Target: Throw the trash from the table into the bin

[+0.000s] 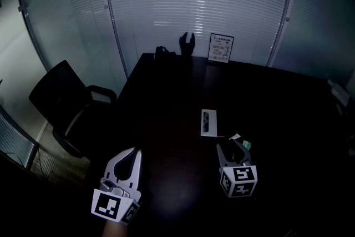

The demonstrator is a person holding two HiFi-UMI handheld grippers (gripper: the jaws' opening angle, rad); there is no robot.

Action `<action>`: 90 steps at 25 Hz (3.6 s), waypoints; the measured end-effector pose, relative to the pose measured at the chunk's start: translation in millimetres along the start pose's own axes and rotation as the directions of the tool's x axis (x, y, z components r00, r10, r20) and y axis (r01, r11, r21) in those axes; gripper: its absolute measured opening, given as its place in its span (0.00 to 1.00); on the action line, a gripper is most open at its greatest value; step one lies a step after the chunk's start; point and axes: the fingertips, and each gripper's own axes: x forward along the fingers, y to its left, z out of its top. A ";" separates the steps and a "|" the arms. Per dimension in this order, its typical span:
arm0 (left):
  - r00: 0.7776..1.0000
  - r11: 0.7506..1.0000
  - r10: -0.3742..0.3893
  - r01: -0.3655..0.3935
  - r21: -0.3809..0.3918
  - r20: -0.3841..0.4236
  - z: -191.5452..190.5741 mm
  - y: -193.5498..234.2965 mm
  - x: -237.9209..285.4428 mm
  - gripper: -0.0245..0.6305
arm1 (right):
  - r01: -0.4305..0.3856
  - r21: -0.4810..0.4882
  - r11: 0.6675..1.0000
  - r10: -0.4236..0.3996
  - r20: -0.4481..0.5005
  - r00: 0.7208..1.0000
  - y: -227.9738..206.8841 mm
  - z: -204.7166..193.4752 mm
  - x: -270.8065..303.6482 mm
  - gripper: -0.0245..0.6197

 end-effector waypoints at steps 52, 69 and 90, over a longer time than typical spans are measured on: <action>0.993 0.995 0.094 -0.092 0.031 -0.068 -18.7 22.5 4.1 0.04 | 0.134 -0.020 0.991 -0.118 -0.609 0.785 -50.7 -160.6 100.3 0.11; 0.997 0.998 0.056 -0.055 0.028 -0.051 -8.5 8.7 1.5 0.04 | 0.112 0.001 0.994 -0.106 -0.320 0.942 -39.6 -65.4 60.3 0.11; 0.998 0.998 -0.059 0.059 -0.019 0.038 22.4 -22.7 -57.8 0.04 | 0.255 -0.093 0.962 -0.219 0.290 0.932 31.9 94.1 -153.7 0.11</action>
